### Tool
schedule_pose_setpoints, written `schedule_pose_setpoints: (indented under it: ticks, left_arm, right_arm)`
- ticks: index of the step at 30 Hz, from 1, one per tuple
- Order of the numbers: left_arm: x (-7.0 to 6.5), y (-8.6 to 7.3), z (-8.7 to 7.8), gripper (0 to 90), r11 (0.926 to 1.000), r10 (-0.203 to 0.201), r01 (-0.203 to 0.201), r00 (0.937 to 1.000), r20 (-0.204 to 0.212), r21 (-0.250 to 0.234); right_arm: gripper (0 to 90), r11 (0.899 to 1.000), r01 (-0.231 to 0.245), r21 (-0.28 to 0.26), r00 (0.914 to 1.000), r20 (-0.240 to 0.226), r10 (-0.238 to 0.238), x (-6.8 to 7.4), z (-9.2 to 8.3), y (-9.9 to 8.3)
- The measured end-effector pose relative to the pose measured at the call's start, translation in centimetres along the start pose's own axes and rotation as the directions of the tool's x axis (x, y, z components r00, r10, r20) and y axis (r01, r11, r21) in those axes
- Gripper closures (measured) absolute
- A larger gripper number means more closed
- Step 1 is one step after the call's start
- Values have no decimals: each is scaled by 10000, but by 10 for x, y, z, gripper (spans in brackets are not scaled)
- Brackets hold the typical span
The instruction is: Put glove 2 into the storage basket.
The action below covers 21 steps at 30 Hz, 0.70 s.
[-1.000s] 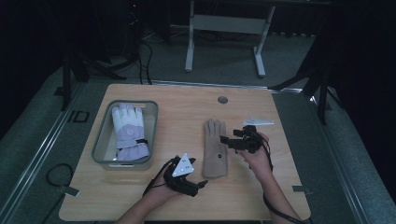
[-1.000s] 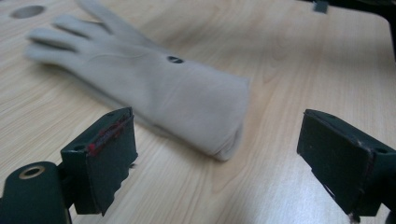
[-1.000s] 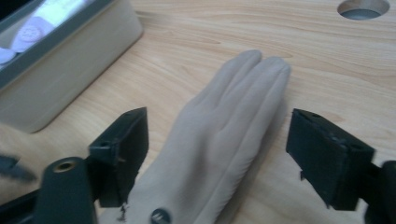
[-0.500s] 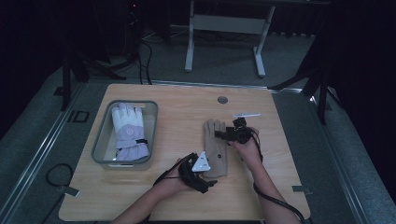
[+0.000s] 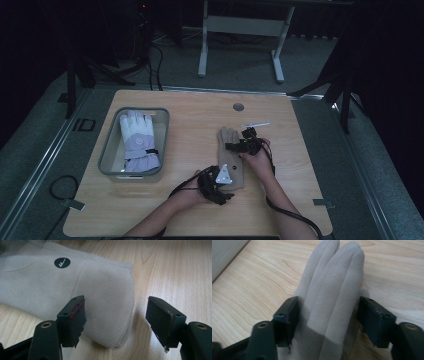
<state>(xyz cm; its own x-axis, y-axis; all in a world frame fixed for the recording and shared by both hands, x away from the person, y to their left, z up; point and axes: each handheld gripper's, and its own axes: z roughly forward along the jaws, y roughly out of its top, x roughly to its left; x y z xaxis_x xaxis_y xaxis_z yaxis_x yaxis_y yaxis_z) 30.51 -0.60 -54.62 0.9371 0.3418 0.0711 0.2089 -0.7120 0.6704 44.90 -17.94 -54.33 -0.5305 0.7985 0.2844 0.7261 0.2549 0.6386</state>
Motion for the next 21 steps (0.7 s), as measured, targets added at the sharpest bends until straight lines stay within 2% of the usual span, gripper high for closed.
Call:
schedule_pose_setpoints:
  ticks: [3,8,10,11,13,15,18,21]
  left_arm:
    - [-2,2,1,368,9996,198,-191,9993,-317,224]
    - [-6,5,1,447,9974,594,-559,9950,-809,447]
    - [-7,5,1,528,9976,591,-550,9932,-1002,431]
    - [-7,5,1,584,9974,600,-553,9921,-1098,460]
    - [-5,5,0,713,9976,543,-483,9902,-1289,497]
    - [-3,5,-2,779,9981,455,-403,9922,-1159,468]
    - [-3,6,-6,803,9979,456,-401,9927,-1113,518]
    - [-4,8,-12,812,9979,485,-430,9917,-1191,483]
  right_arm:
    - [445,9997,234,85,9997,118,-235,3,1,0]
    - [591,9996,193,187,9998,-109,-191,7,2,0]
    - [618,9998,113,162,9996,-269,-109,6,3,-1]
    - [626,9999,-11,140,9995,-303,15,5,2,-1]
    - [639,9999,41,106,9996,-284,-38,6,2,-1]
    - [651,9999,-29,109,9995,-305,32,6,2,-1]
    - [667,9996,-241,138,9988,-432,247,4,0,0]
    - [676,9999,-130,106,9989,-455,134,7,-4,3]
